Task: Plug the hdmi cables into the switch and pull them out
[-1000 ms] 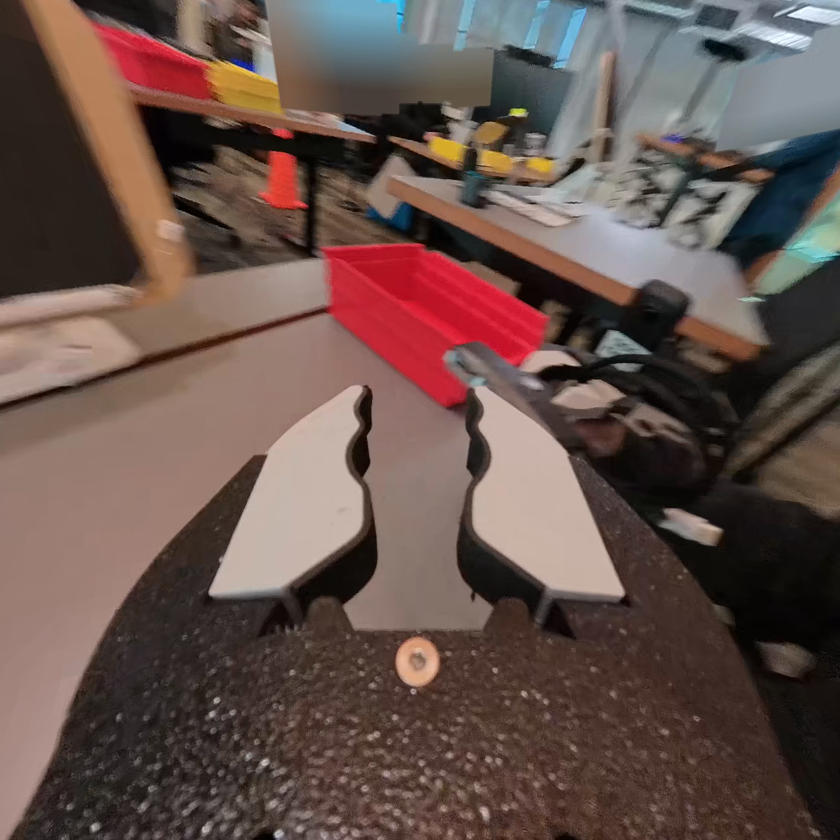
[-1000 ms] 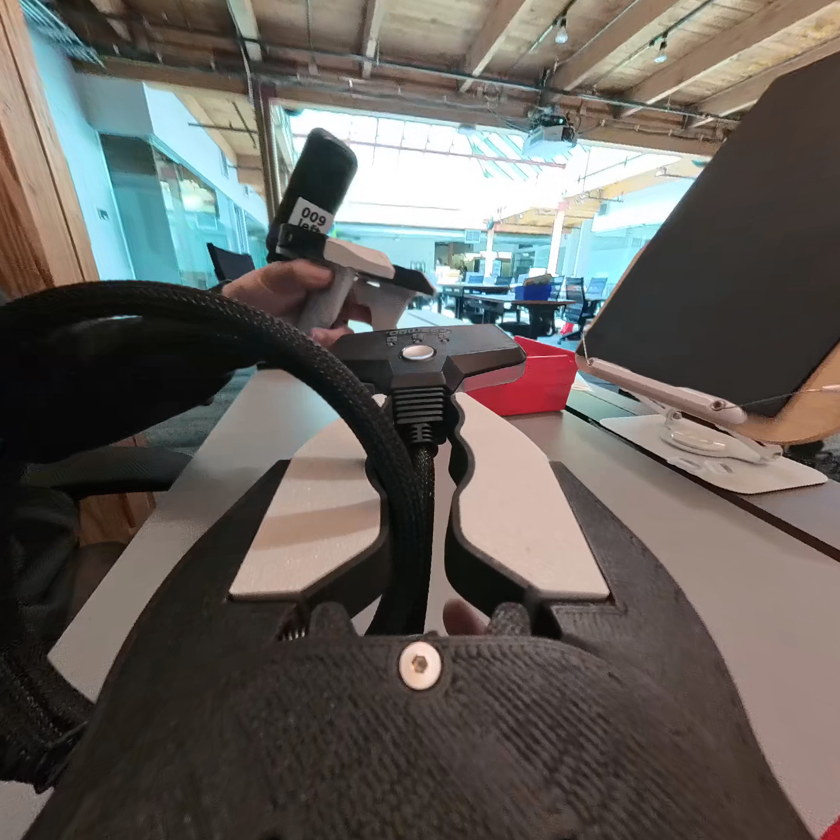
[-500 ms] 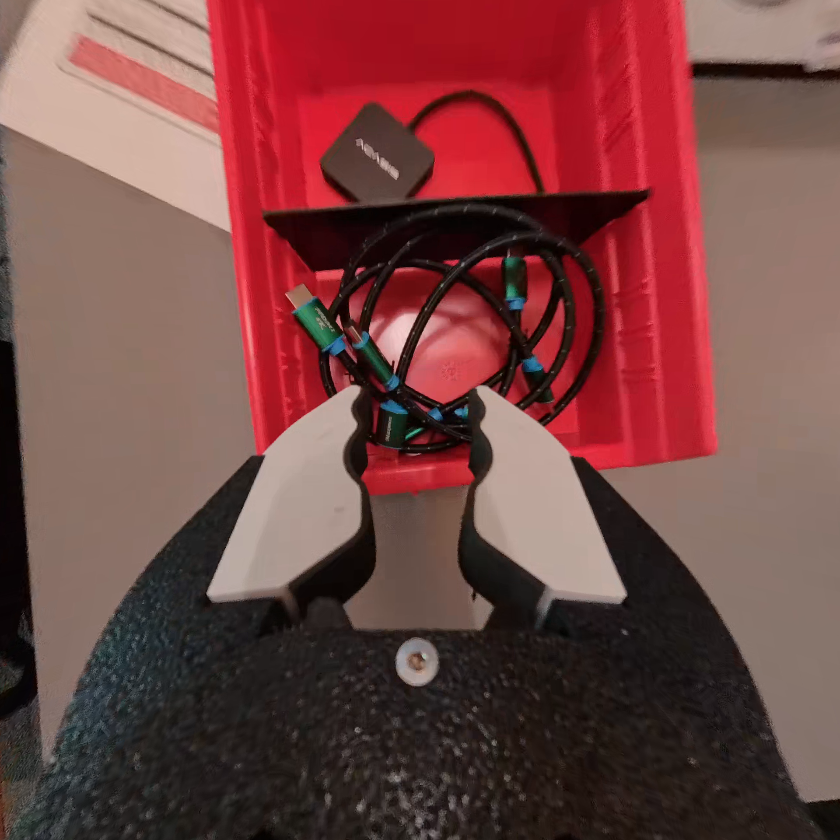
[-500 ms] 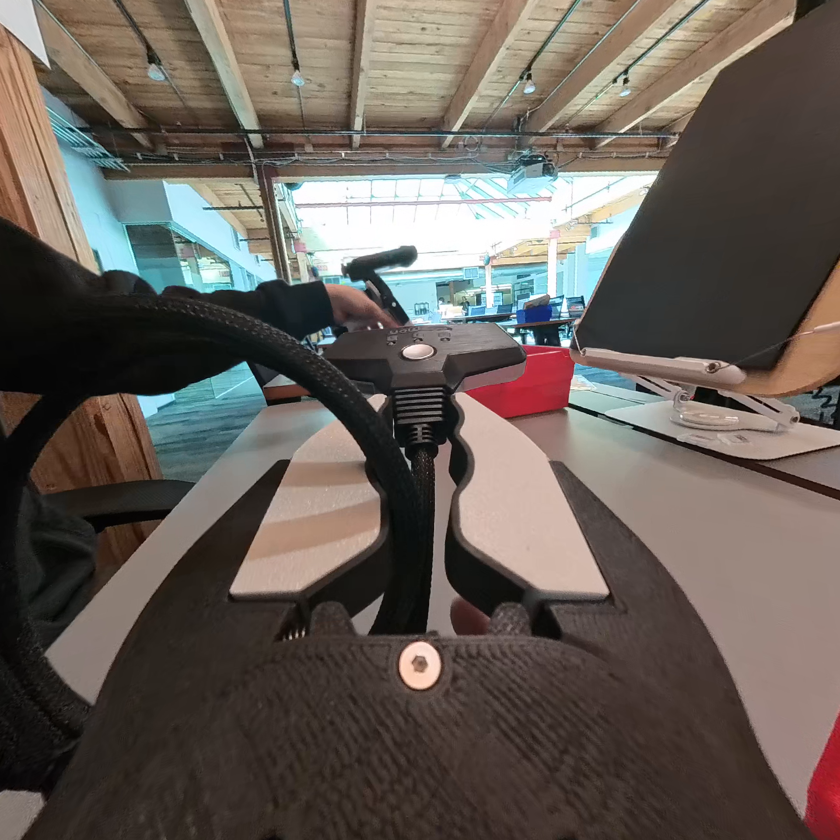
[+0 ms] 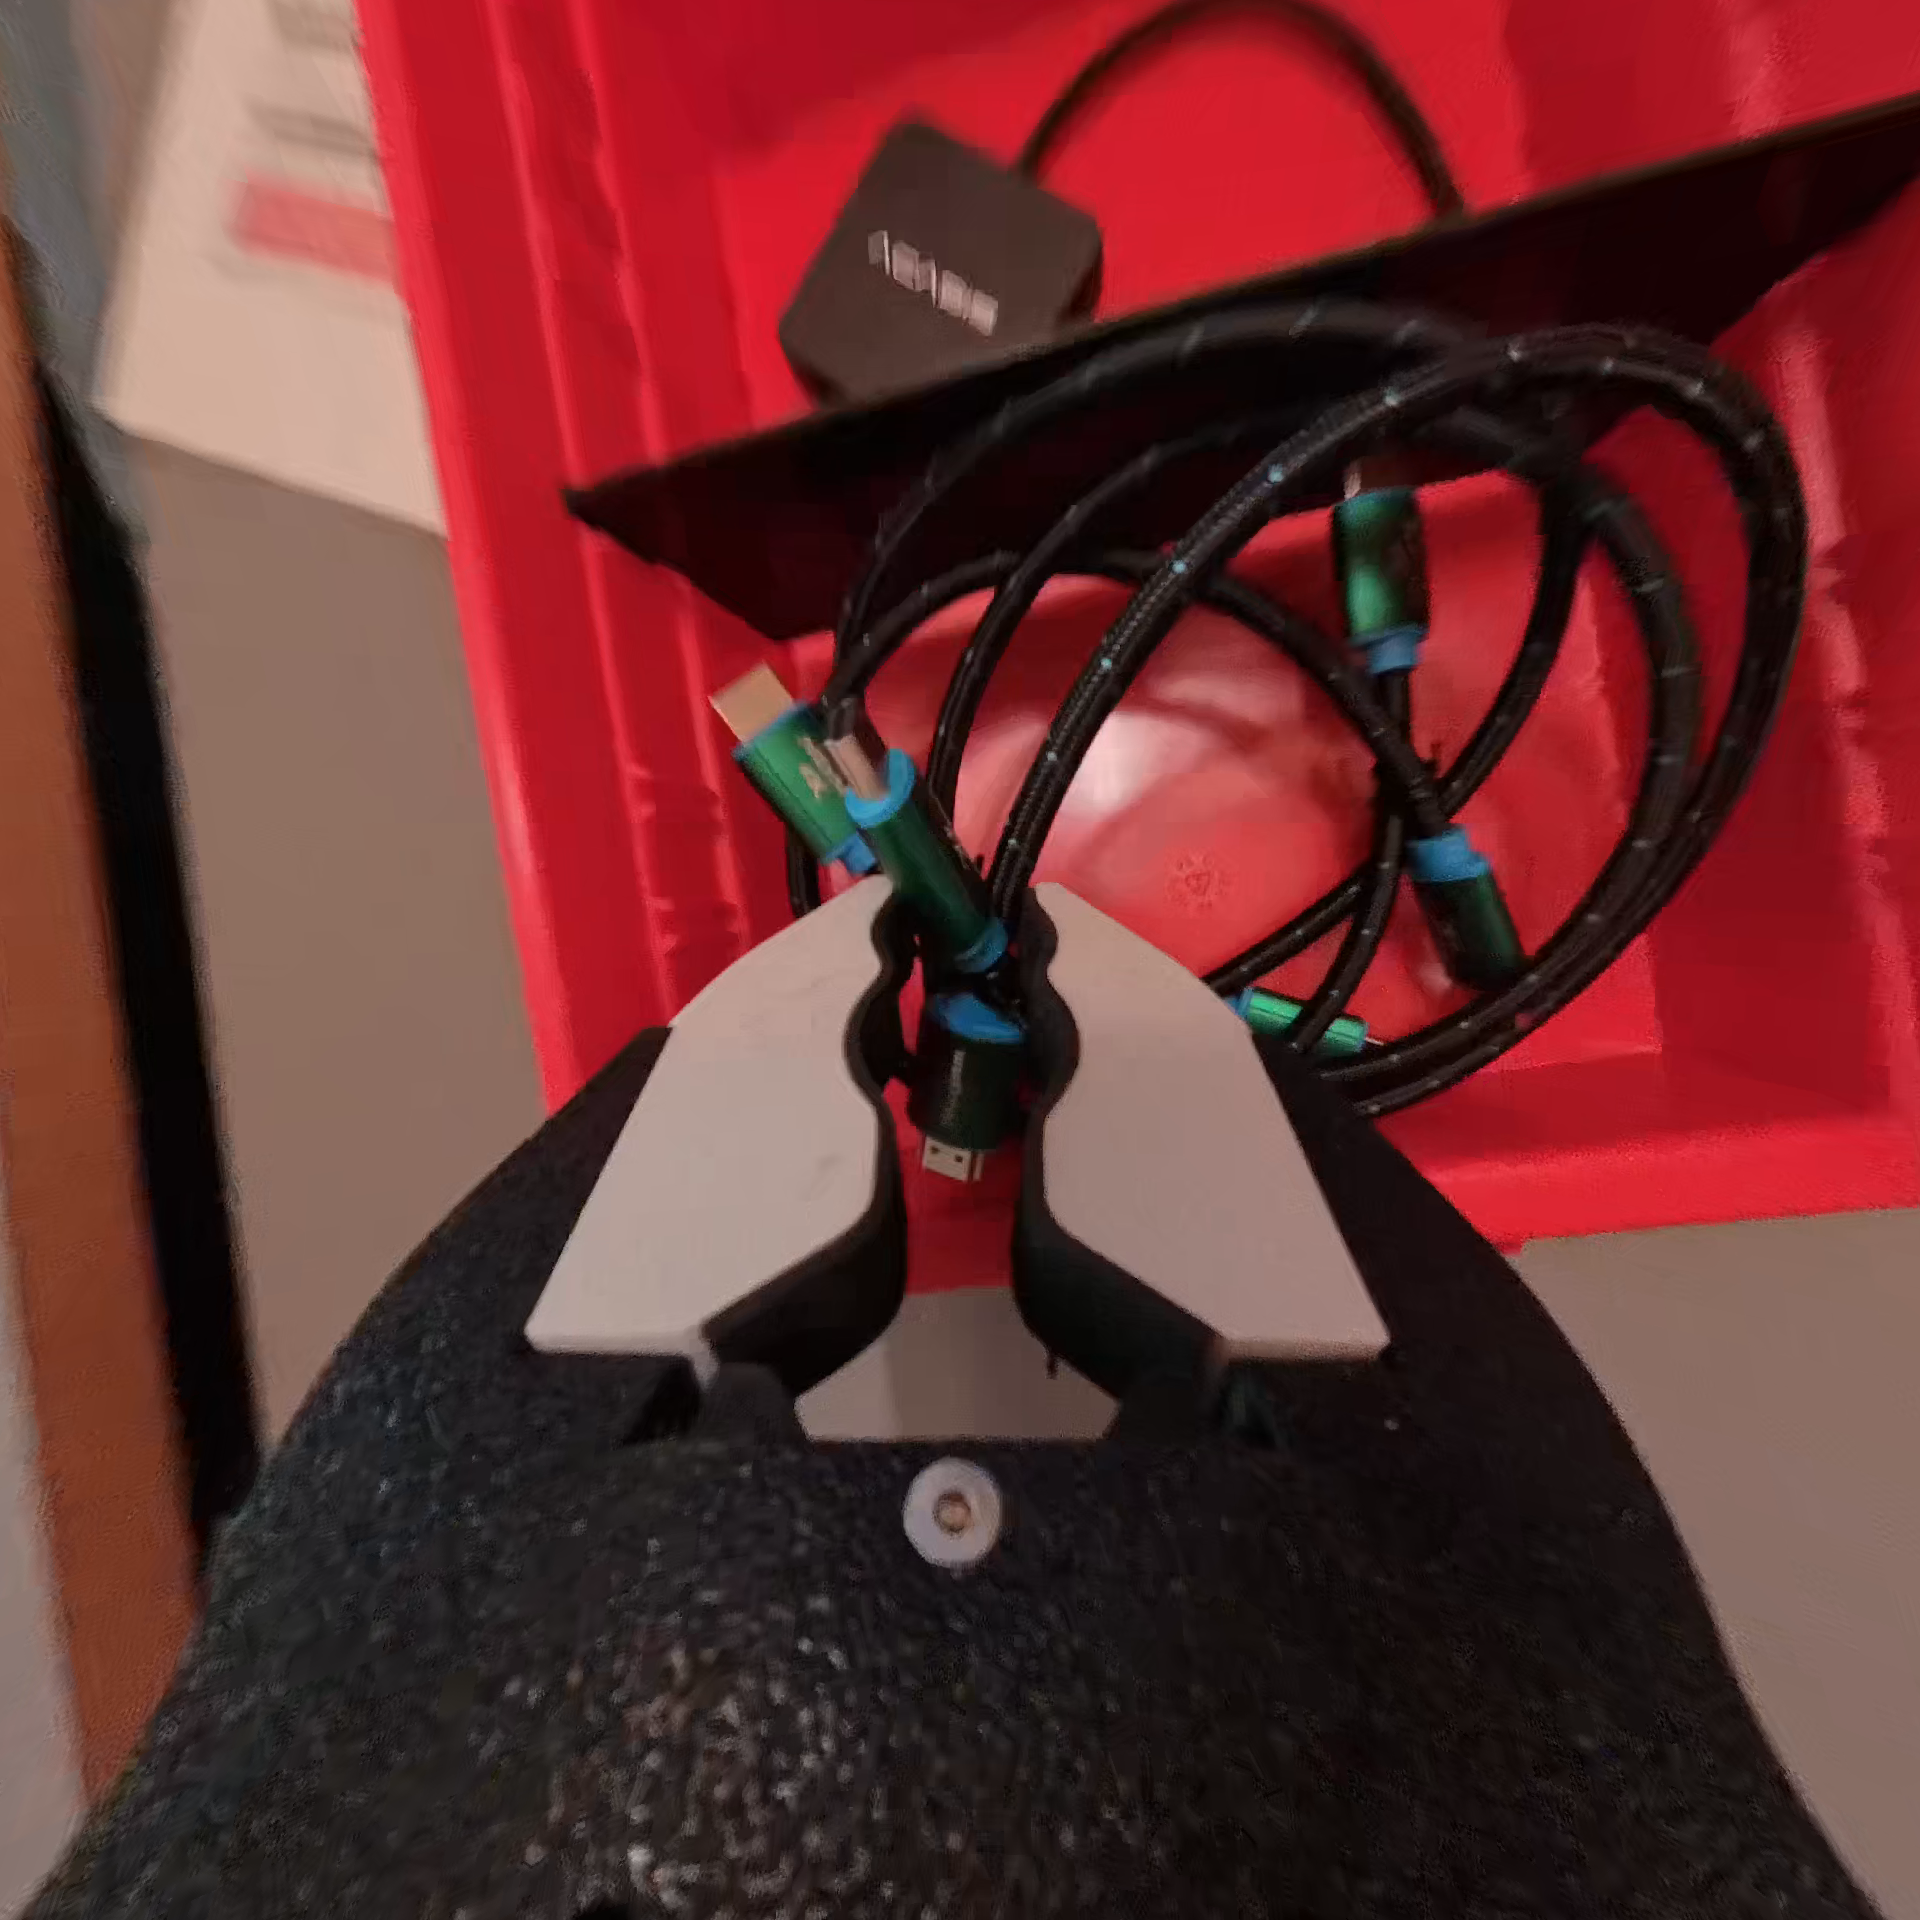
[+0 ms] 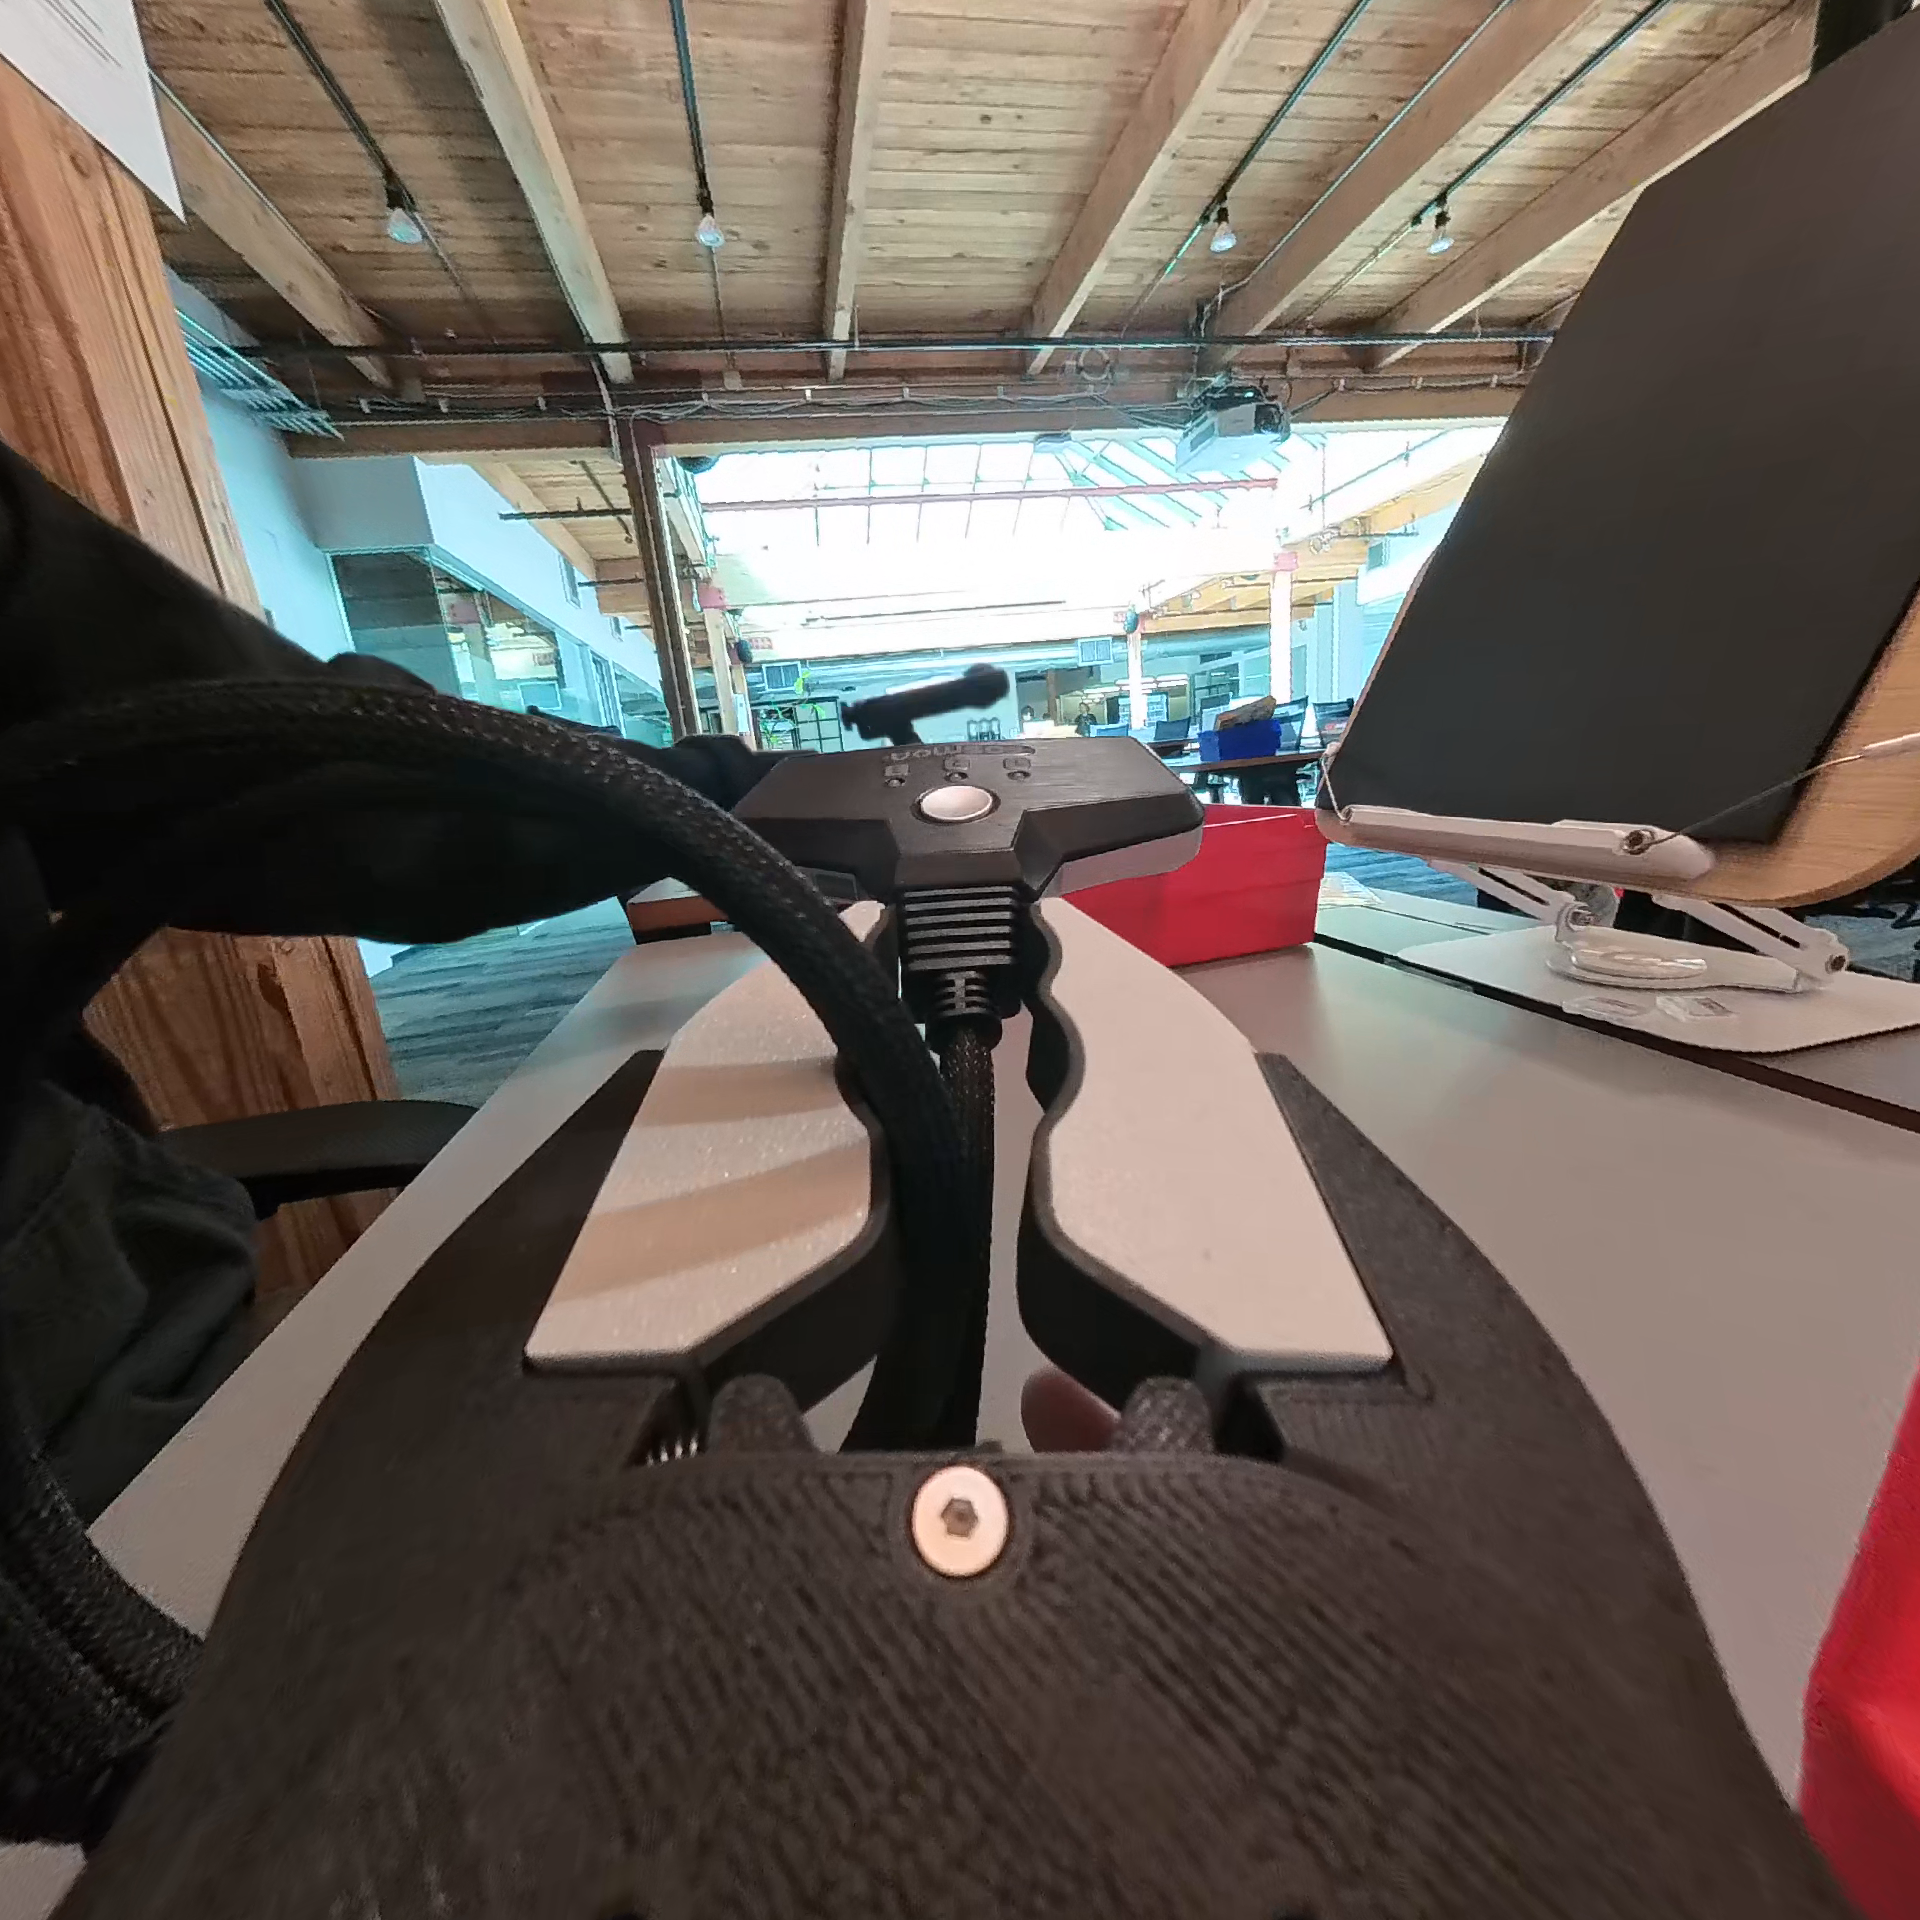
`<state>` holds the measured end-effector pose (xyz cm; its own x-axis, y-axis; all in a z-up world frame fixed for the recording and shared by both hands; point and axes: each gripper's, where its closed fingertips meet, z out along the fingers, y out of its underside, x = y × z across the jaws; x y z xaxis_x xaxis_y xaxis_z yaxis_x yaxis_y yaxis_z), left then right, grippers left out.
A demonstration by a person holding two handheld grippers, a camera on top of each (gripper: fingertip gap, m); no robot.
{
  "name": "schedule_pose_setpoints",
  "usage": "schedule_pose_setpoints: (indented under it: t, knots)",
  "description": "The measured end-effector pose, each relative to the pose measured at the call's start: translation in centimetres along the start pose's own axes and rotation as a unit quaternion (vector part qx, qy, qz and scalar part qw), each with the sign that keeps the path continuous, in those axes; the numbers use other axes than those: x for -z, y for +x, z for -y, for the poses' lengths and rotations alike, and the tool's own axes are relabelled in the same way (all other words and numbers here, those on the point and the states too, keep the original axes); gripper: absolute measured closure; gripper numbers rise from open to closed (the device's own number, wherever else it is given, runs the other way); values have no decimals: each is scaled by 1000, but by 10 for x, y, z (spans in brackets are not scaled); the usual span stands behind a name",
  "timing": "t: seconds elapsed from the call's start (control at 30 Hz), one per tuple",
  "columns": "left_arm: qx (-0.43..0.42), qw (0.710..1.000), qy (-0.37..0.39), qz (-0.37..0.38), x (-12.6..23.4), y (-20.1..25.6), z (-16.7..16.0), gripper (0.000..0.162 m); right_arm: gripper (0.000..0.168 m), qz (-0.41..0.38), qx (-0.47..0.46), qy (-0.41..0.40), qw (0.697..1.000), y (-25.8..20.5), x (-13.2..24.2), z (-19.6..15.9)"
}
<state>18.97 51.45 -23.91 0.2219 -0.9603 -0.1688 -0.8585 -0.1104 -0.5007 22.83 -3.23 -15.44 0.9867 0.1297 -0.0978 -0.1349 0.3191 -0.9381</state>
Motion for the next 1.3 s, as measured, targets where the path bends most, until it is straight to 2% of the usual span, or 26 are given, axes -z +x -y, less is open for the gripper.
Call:
schedule_pose_setpoints:
  t: [0.03,0.13,0.2,0.33,0.47,0.57,0.63,0.77,0.87,0.93,1.03,1.3]
  knots:
    - [-24,999,23,17,11,0,8,145,146,0,-1,2,1000,1,1,1]
    - [-110,986,99,80,54,3,38,149,146,-4,-2,6,1000,2,2,2]
    - [-175,964,153,131,89,7,59,149,146,-7,1,4,1000,2,2,1]
    - [-251,917,240,195,152,24,89,150,146,-8,0,6,1000,3,3,2]
    - [-295,866,366,173,209,77,107,149,146,-8,3,8,1000,2,3,2]
    - [-357,818,429,141,235,134,103,149,146,-5,4,6,1000,1,2,2]
    - [-403,792,442,122,239,173,94,149,146,1,2,7,1000,-1,2,2]
    - [-481,762,417,117,231,233,72,149,146,10,5,7,1000,-5,1,2]
    - [-540,738,368,169,221,262,60,149,146,31,-2,24,999,-10,3,7]
    - [-583,704,337,227,217,278,55,149,146,53,-15,44,997,-16,5,13]
    - [-623,669,320,250,211,311,46,149,146,77,-25,63,995,-21,7,19]
    - [-636,658,303,266,211,358,44,149,146,86,-5,54,995,-28,5,18]
